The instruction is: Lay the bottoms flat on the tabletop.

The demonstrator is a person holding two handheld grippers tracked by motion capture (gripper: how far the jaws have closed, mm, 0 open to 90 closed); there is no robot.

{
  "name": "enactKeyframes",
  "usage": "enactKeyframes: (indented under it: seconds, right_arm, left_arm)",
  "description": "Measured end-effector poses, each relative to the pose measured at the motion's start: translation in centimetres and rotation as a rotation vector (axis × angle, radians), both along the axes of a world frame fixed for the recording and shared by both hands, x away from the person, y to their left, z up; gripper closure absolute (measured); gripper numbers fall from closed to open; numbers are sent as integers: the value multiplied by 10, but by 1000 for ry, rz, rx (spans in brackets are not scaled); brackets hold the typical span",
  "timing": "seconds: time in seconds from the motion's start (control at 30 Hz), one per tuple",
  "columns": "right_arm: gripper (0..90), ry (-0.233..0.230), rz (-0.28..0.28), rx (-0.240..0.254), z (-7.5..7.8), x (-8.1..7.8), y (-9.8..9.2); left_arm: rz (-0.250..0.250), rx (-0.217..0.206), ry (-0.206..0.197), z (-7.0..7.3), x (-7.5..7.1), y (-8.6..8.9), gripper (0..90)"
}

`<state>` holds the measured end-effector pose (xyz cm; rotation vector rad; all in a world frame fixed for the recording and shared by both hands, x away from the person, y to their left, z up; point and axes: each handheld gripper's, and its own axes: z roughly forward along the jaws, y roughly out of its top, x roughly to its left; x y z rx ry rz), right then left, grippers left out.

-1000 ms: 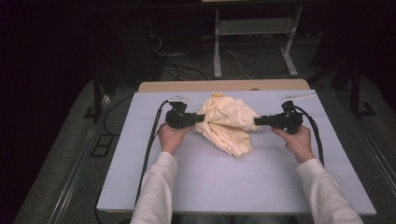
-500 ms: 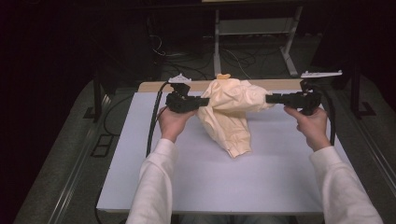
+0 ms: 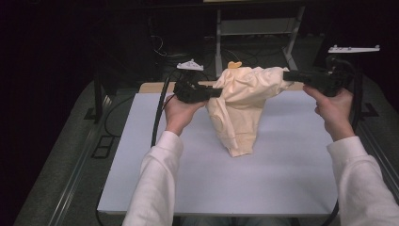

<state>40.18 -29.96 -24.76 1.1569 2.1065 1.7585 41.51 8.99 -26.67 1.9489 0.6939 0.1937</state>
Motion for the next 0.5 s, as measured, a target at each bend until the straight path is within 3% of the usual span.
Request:
enactKeyframes:
  seconds: [0.17, 0.3, 0.5]
  right_arm:
    - [778, 5, -30, -29, -1, 0, 0]
    - [777, 32, -35, -66, -11, 5, 6]
    - [777, 62, -35, -70, -24, 20, 23]
  left_arm:
    - [-16, -29, 5, -10, -6, -1, 781]
    - [0, -8, 14, -18, -7, 5, 783]
    - [46, -5, -8, -14, -10, 22, 787]
